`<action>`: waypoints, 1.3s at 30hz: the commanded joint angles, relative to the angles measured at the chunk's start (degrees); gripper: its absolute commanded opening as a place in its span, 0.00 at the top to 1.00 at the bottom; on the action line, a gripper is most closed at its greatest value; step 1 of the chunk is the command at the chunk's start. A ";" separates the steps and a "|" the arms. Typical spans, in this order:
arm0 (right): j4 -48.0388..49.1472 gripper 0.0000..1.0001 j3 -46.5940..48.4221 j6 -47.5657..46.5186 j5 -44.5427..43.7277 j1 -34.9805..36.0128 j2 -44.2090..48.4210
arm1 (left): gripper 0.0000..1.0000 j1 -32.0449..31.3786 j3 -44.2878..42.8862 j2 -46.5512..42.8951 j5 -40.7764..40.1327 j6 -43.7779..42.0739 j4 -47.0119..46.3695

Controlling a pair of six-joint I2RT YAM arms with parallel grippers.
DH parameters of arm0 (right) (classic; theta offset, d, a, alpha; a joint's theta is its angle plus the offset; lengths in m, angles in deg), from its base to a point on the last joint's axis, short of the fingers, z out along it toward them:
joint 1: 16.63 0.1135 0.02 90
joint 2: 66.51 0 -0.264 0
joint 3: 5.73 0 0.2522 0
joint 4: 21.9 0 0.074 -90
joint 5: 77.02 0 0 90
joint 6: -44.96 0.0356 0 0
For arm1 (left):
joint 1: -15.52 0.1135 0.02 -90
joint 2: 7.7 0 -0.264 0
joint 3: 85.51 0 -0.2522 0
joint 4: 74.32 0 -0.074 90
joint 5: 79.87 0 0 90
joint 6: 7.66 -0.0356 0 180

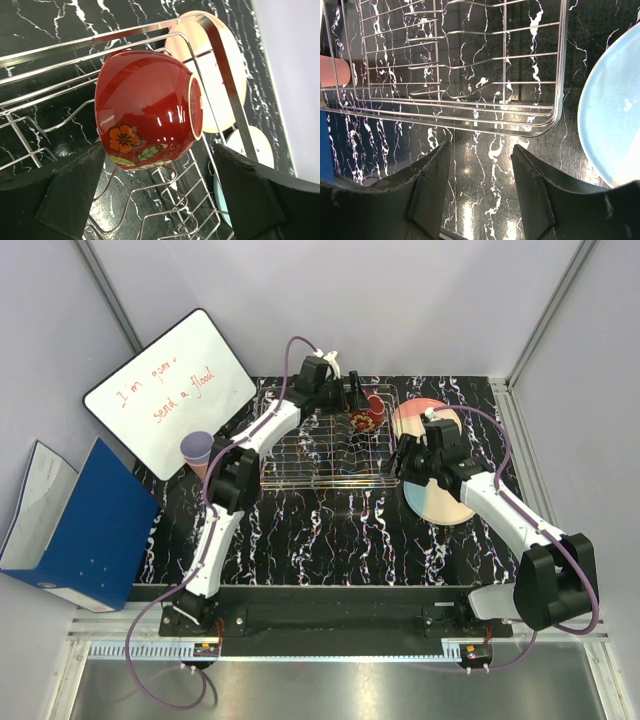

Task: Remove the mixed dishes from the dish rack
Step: Pick up the bowl from the dish rack.

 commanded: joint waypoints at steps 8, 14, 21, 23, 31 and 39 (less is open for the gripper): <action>2.92 0.40 0.04 -0.05 1.72 0.50 -0.83 | 0.01 -1.89 -5.03 1.15 -7.33 -4.55 8.17; 2.83 0.40 -0.40 0.03 1.90 0.59 -0.66 | 0.01 -2.50 -5.92 2.03 -2.60 -4.02 6.68; 2.83 0.40 -0.67 -0.14 1.81 0.59 -0.40 | 0.08 -2.59 0.15 -0.08 11.21 3.87 -9.74; 2.83 0.40 -0.76 -0.23 1.72 0.50 -0.31 | 0.09 -2.68 -0.64 0.45 14.02 4.94 -10.99; 3.01 0.40 -0.84 -0.58 1.55 0.59 0.31 | 0.09 -2.77 0.68 1.68 22.03 11.88 -20.31; 3.18 0.40 -1.28 -0.32 1.46 0.50 0.31 | 0.09 -2.94 0.59 3.53 22.83 15.84 -23.39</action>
